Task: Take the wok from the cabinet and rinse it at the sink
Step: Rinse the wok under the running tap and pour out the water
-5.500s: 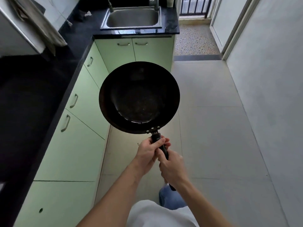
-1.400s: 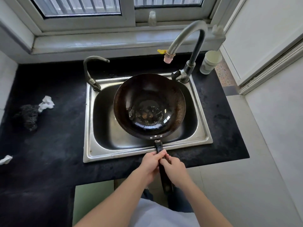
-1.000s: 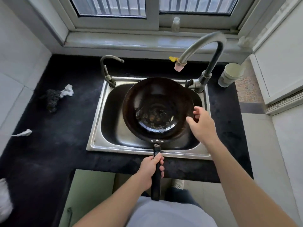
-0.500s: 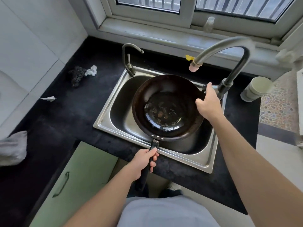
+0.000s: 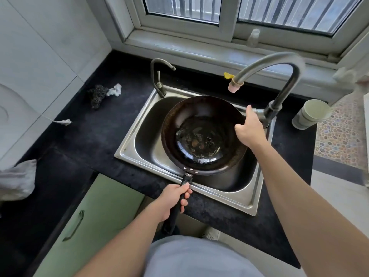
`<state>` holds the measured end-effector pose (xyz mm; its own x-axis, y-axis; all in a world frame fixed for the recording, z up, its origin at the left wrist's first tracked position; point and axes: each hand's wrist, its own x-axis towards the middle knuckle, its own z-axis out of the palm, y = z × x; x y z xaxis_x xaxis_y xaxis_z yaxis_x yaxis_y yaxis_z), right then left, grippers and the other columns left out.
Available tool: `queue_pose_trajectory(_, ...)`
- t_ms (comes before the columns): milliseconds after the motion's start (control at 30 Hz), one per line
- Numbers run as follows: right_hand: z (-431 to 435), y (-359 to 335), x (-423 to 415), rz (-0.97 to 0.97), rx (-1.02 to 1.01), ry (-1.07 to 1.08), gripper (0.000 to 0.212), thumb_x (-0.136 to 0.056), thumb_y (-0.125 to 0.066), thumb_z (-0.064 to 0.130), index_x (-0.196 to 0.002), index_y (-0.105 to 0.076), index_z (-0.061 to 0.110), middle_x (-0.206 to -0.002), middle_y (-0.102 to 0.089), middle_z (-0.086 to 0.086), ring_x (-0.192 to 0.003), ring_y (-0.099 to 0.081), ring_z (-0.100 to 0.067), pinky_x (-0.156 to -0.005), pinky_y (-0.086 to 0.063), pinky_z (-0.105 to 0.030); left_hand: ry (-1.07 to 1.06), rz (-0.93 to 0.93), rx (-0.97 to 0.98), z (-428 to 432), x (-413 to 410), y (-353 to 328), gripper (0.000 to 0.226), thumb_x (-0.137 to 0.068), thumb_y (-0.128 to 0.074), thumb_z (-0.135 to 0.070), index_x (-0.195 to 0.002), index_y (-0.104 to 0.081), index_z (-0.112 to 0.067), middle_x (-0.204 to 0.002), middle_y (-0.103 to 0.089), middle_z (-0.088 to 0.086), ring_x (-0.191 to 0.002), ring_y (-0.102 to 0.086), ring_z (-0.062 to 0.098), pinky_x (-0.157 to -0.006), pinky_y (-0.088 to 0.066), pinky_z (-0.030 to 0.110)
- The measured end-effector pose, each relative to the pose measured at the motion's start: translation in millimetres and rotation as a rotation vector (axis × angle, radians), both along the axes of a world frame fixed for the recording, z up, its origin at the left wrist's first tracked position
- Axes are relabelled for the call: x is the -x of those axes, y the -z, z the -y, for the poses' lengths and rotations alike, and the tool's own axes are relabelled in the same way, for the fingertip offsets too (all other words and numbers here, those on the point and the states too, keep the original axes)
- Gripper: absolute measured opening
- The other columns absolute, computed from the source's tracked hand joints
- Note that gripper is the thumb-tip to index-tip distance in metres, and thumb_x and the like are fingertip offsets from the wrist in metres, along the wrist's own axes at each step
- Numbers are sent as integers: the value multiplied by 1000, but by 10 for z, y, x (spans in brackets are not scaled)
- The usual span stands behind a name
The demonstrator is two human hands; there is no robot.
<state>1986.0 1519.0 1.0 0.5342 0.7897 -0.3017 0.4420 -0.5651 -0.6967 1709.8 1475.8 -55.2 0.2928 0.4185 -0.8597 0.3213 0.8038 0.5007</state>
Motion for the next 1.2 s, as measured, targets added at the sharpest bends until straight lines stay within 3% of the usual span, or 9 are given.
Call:
queue_pose_trajectory(500,0,27,-2,8,9,-24,76,-95,-49,5,-158,-7,10,-167,-12,-10,-153,-12,-26,-123,-16,-40,9,19,36,-36,9,4,23,-100,-53,-28,-97,-61,-7,-66,-51,-3,-48,-42,9,-47,-37,22)
queue_pose_trajectory(900,34,26,83,-28,-10,90,76,-92,-52,5,-157,-14,12,-163,-24,-11,-151,-23,-27,-120,-22,-39,27,45,84,-90,49,3,22,-100,-53,-27,-95,-61,-7,-67,-52,-2,-49,-45,10,-48,-40,23)
queue_pose_trajectory(1033,340,176,419,6,-42,222,66,-92,-58,12,-152,-31,11,-149,-45,-13,-135,-47,-28,-112,-40,-44,27,89,118,-130,79,43,20,-99,-55,-23,-97,-61,-5,-70,-54,1,-52,-48,12,-51,-45,25)
queue_pose_trajectory(1100,555,236,716,-15,-34,249,52,-93,-60,14,-142,-44,12,-132,-57,-10,-118,-58,-24,-98,-47,-35,27,127,151,-170,90,53,18,-98,-56,-20,-97,-60,-2,-72,-58,4,-56,-52,15,-55,-49,26)
queue_pose_trajectory(1200,898,241,1264,-62,-18,309,22,-93,-62,18,-114,-55,16,-99,-64,0,-94,-62,-19,-75,-46,-23,57,141,152,-207,99,73,21,-98,-56,-16,-100,-63,5,-86,-67,14,-69,-67,22,-73,-57,33)
